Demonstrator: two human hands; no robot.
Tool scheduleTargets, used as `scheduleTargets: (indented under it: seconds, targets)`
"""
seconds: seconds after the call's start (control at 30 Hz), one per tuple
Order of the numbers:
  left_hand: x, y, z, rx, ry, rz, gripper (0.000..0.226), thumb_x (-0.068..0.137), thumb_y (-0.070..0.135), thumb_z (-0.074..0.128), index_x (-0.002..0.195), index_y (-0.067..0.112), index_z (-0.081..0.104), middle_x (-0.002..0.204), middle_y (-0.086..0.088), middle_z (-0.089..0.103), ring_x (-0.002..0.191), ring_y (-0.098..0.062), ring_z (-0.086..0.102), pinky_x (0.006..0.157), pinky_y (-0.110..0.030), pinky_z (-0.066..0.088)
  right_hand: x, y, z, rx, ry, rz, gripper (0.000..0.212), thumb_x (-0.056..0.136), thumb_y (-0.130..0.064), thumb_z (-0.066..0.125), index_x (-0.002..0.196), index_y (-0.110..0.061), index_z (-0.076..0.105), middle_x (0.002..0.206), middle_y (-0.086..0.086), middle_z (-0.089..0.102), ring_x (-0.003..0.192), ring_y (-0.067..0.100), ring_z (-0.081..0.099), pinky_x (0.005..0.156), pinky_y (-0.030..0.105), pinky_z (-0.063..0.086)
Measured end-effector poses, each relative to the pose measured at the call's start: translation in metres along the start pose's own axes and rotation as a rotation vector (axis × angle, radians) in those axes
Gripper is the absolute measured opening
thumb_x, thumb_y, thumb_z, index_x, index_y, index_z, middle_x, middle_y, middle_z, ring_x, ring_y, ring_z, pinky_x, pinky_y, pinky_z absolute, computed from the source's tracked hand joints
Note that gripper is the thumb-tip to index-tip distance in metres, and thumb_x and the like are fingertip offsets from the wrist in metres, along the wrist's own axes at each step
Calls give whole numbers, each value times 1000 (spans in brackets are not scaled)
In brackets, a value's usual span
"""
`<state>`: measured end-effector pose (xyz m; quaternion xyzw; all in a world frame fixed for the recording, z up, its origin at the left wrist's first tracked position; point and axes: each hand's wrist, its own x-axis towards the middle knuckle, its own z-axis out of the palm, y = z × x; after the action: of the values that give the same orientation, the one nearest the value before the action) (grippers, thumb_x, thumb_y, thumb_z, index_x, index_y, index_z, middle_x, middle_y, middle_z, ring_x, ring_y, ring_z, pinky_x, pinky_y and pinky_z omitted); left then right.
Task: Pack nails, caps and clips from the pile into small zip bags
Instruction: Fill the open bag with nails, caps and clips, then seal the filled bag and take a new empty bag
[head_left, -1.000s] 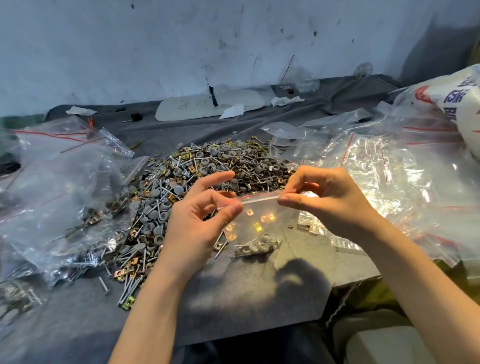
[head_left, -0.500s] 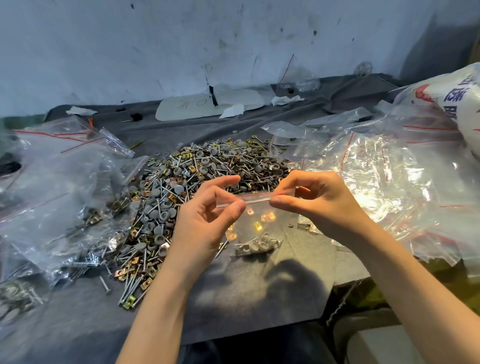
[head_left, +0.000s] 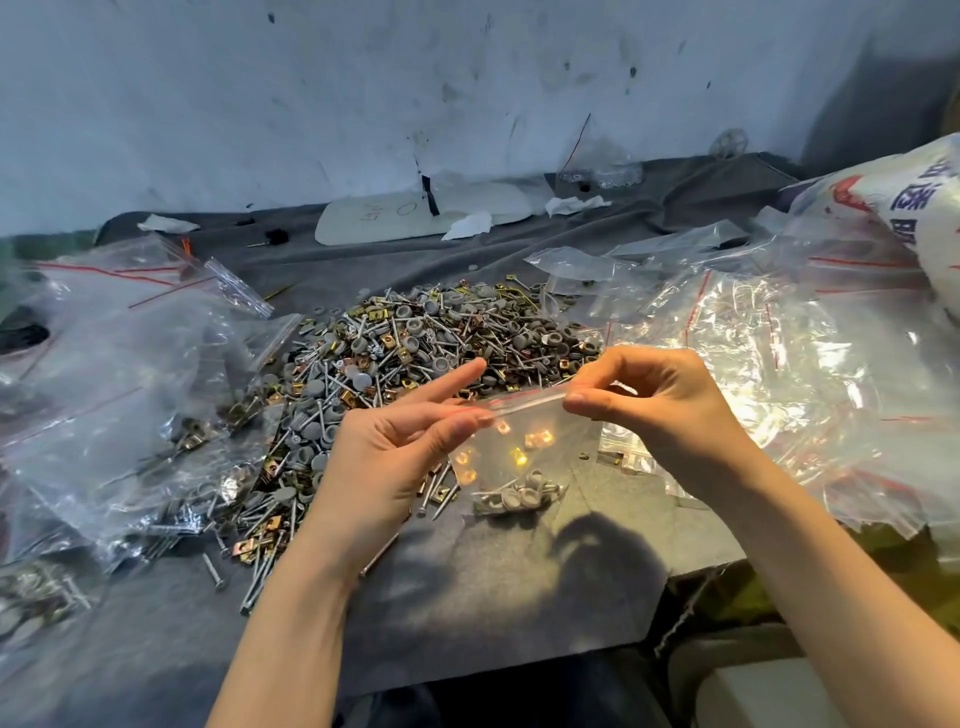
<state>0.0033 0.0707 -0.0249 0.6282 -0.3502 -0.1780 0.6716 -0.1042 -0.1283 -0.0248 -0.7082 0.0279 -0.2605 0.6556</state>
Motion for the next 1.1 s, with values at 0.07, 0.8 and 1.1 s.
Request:
scheduleTargets:
  seconds: [0.07, 0.8, 1.1]
  targets:
    - [-1, -1, -3, -2, -21, 2, 17, 77, 21, 68, 86, 13, 79, 121, 11, 68, 117, -1, 59, 83, -8, 47, -2, 2, 0, 27, -25, 1, 11, 62, -18, 77, 68, -12, 71, 70, 0, 69, 68, 13, 63, 67, 21, 51]
    - [32, 33, -106, 317, 668, 8, 20, 99, 25, 49, 86, 22, 63, 67, 12, 69, 64, -5, 66, 55, -12, 50, -18, 67, 21, -317, 172, 101, 8, 87, -16, 66, 83, -22, 68, 73, -7, 70, 67, 1, 64, 61, 8, 46]
    - [80, 33, -103, 826, 935, 116, 67, 93, 6, 56, 150, 21, 23, 156, -8, 18, 144, -22, 19, 118, -32, 19, -18, 70, 23, -477, 114, 86, 15, 87, -15, 67, 77, -25, 69, 70, -6, 68, 69, 1, 61, 62, 15, 45]
